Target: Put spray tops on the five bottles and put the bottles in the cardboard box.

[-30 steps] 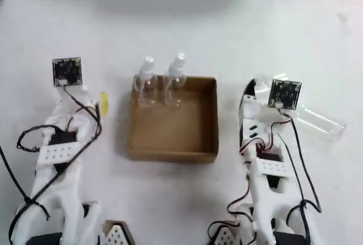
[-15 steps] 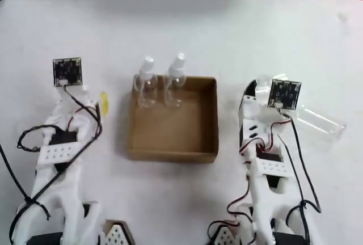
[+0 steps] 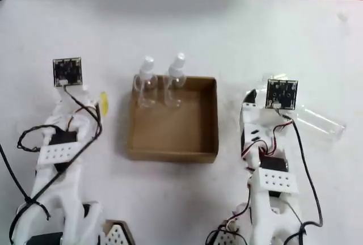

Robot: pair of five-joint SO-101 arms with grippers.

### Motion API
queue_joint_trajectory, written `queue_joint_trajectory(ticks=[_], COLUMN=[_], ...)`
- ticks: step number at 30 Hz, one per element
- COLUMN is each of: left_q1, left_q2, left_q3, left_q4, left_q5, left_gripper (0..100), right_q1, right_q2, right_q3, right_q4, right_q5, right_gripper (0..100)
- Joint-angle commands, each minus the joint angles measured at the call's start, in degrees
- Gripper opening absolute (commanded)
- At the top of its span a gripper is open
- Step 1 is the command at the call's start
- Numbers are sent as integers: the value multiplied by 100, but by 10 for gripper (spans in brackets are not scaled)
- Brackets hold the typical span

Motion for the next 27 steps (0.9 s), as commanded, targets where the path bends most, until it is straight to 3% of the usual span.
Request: queue_joint_trajectory(ticks=[1,10,21,27], left_q1=[-66,-66,-66,-66], left_q2=[-40,-40,-40,-40], left_q3=[-299,-299,-299,-308], left_q4=[-62,-62,-62,-62], left_q5=[-62,-62,-62,-62], left_gripper=[210,210,210,210], right_q1=[48,92,365,286], right_q2=[-347,-488,1235,2220], right_q3=[-62,-457,-3921,-5099], right_q4=[356,664,3565,4321], right_q5=[132,88,-466,-466], right_gripper=[187,184,184,184])
